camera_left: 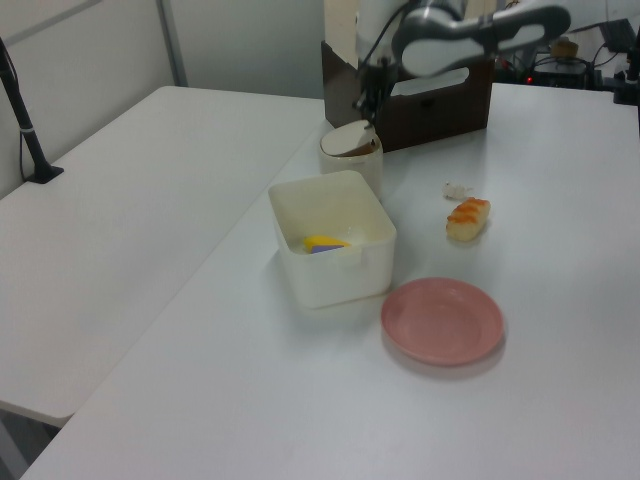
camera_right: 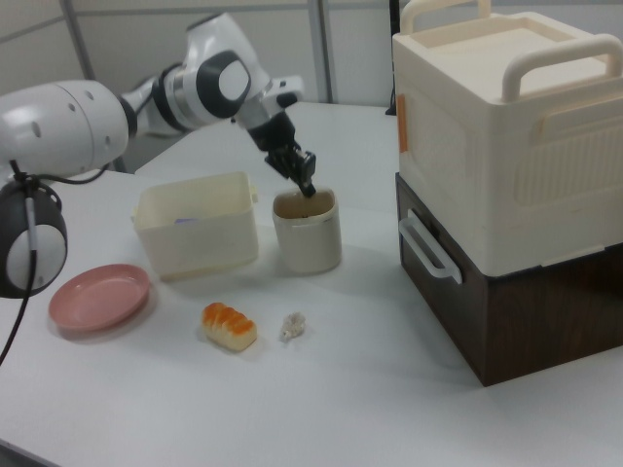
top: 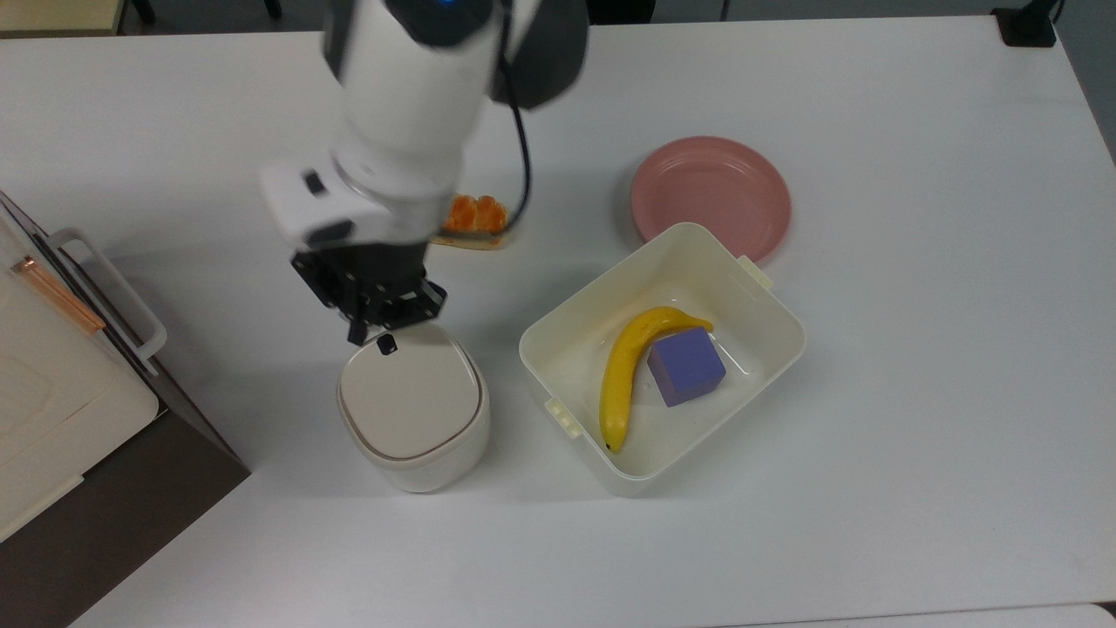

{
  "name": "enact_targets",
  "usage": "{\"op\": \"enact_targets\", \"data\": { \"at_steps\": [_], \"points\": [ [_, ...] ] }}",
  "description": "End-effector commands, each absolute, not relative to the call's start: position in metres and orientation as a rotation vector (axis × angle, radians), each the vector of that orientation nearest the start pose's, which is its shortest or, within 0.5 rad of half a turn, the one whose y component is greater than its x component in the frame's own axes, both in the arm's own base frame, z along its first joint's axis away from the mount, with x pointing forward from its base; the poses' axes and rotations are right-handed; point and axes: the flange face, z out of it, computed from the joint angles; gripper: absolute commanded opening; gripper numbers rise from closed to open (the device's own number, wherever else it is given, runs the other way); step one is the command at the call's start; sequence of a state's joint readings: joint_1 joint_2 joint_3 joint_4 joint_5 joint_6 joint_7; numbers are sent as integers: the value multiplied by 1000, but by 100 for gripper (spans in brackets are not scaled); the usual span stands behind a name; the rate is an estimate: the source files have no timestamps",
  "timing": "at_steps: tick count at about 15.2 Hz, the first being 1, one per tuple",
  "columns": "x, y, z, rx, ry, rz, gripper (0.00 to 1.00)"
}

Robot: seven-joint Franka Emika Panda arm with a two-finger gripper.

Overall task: Open the trash can
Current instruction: 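Lift the gripper away as the lid flips upright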

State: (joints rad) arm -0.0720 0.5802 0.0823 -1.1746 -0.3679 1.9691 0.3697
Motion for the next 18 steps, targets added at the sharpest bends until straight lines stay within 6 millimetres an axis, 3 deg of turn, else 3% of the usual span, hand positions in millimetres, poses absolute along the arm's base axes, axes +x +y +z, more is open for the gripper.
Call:
{"op": "enact_targets", "data": {
  "at_steps": [1, 6, 9, 12, 15, 17, 18],
  "points": [
    [717, -58, 529, -3241, 470, -390, 0],
    [683, -98, 564, -3128, 389, -228, 0],
    [654, -112, 600, -3071, 316, -185, 0],
    [635, -119, 605, -3028, 194, -50, 0],
    [630, -120, 614, -3025, 190, -25, 9],
    [625, -120, 622, -3018, 189, -6, 21],
    [624, -121, 620, -3009, 191, 11, 32]
  ]
}}
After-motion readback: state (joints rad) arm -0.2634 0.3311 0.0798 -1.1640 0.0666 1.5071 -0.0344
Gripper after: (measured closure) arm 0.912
